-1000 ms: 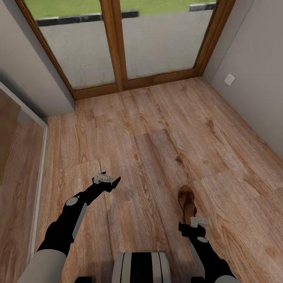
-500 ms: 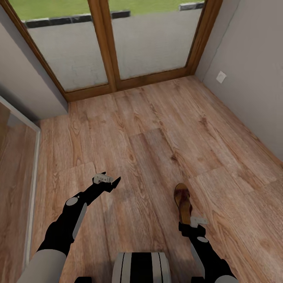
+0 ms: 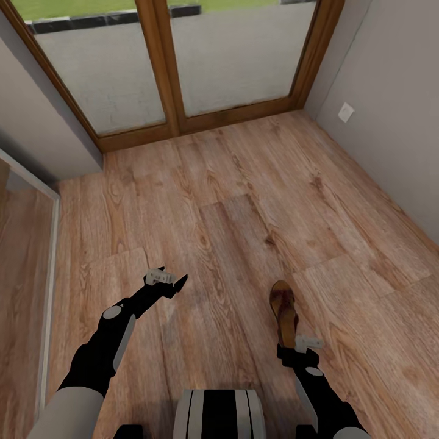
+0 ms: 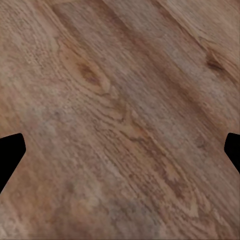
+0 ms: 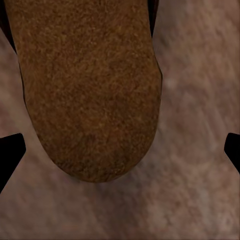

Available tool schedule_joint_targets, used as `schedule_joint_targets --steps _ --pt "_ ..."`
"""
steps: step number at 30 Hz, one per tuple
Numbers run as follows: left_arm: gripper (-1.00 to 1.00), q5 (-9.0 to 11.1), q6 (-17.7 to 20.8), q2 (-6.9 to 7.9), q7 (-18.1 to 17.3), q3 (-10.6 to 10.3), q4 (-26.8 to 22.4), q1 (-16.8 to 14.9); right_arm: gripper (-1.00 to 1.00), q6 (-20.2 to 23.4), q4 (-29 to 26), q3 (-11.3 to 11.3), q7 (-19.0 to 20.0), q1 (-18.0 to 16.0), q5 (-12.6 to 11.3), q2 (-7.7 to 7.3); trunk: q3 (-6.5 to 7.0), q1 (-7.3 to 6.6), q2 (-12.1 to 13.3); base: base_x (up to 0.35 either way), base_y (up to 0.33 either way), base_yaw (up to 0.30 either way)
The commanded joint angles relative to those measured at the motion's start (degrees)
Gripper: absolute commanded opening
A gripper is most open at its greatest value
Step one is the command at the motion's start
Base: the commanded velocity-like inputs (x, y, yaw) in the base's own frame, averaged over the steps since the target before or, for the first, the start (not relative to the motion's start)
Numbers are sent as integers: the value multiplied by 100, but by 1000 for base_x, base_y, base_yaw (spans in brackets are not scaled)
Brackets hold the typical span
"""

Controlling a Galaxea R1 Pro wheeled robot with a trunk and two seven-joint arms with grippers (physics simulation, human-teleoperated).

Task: Pick up the two gym shoes and the two sandals from the corridor floor and place them onto the hallstand (shoe rack) in the corridor, making sure they are on the rack and not on the floor. Arrange them so the two gym shoes are next to each other and the two sandals are next to each other.

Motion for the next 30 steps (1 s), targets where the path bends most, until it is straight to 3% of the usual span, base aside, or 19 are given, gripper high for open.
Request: schedule_joint_targets --steps 1,30 --pt "100 -27 36 -9 -48 26 -9 -2 100 38 -12 -20 -2 0 45 7 -7 -1 -1 0 0 -2" --pt "100 -27 -14 -23 -50 17 -2 73 100 47 -12 -12 -2 0 45 12 -88 -1 -1 8 3 0"
